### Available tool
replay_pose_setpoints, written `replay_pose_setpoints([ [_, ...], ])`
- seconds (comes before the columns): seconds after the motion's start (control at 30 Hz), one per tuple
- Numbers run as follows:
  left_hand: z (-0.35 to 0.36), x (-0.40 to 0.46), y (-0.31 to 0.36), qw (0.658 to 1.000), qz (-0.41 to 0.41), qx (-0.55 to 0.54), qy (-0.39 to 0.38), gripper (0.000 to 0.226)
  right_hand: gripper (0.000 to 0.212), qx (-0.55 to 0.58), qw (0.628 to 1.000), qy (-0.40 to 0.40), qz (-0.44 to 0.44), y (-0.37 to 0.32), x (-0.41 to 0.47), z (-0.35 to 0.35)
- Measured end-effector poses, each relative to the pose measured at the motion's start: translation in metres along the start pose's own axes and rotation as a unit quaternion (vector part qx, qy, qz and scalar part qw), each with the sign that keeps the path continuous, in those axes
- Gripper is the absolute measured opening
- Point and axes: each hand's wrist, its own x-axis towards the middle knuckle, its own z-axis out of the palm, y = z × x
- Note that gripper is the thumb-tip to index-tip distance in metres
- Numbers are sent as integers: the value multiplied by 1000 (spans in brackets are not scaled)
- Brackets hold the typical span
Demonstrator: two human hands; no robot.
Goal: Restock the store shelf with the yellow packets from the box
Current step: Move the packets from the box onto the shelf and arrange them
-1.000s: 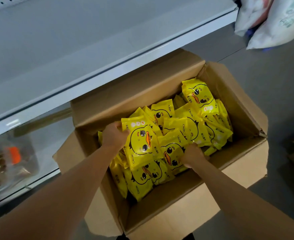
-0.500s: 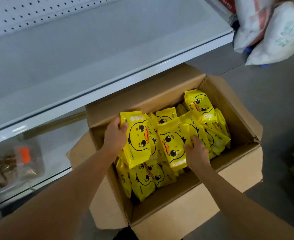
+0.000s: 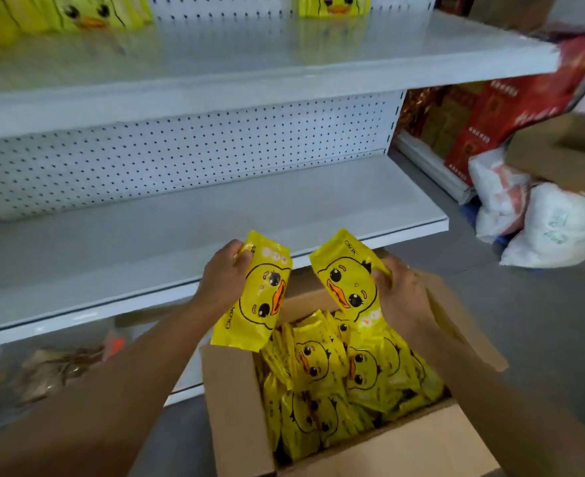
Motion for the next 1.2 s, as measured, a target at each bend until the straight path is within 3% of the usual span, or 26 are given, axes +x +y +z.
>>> replay_pose_setpoints([
  [0.2,-91,-10,19,998,25,12,59,28,12,49,991,60,-109,-89,4,-31],
  [0.33,-149,-12,13,994,29,27,101,23,11,71,983,64,-160,-145,-3,-37],
  [0.43,-194,-13,5,991,42,35,123,34,11,92,976,72,-184,-189,-11,-34],
  [0.8,-375,-22,-28,983,112,50,136,20,6,97,954,135,-251,-361,-30,-6],
  [1.0,-439,-21,-36,982,99,57,148,40,11,79,943,135,-295,-433,-11,14],
  [1.2,-491,-2,-43,975,96,76,185,23,15,51,933,114,-338,-499,36,43],
])
